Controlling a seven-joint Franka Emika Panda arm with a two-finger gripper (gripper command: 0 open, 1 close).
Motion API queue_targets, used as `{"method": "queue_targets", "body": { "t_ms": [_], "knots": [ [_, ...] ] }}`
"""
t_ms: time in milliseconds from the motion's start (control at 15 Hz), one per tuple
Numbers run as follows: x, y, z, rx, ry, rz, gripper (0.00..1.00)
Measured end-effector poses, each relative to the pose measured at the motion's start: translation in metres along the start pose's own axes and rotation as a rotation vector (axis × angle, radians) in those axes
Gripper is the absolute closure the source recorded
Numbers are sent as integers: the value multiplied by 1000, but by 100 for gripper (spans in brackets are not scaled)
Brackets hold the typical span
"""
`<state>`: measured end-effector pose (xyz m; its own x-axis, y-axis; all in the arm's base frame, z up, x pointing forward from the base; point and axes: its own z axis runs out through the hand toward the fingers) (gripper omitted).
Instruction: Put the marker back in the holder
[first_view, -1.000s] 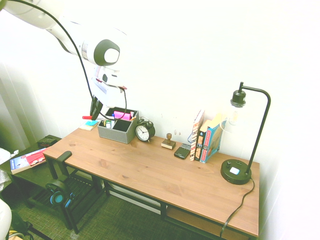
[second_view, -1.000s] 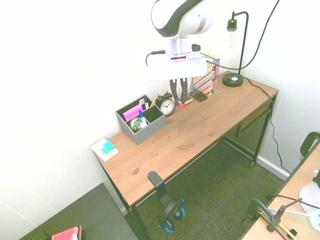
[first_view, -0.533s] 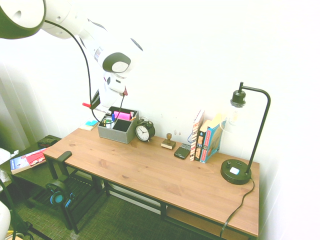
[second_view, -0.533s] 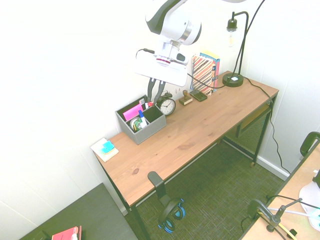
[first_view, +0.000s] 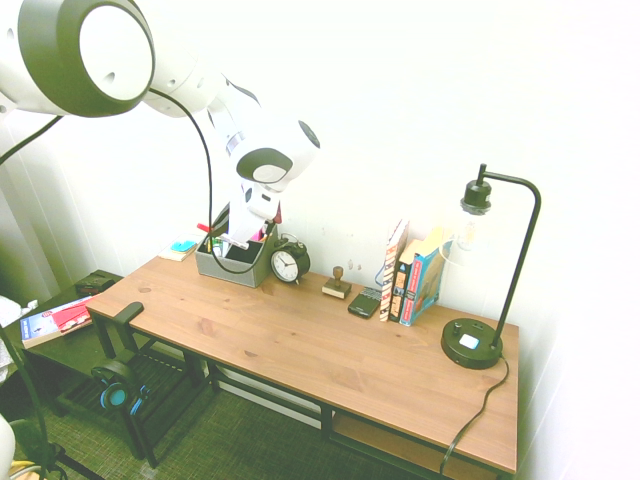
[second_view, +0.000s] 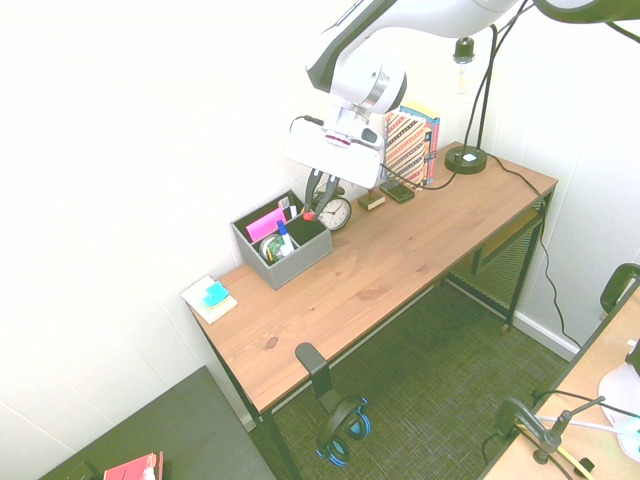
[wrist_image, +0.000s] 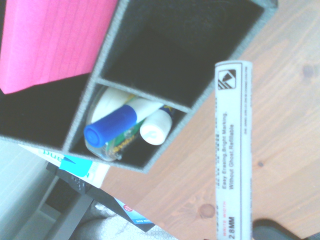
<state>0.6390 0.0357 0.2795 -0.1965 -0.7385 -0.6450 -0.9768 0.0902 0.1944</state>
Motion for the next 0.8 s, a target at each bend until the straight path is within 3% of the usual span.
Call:
{"method": "queue_targets", "body": {
  "t_ms": [333,400,800],
  "knots": [
    [0,-30,11,14,-11,-13,100],
    [1,-33,12,15,-11,-14,0],
    [8,-44,31,-2,-8,-2,0]
  ]
}}
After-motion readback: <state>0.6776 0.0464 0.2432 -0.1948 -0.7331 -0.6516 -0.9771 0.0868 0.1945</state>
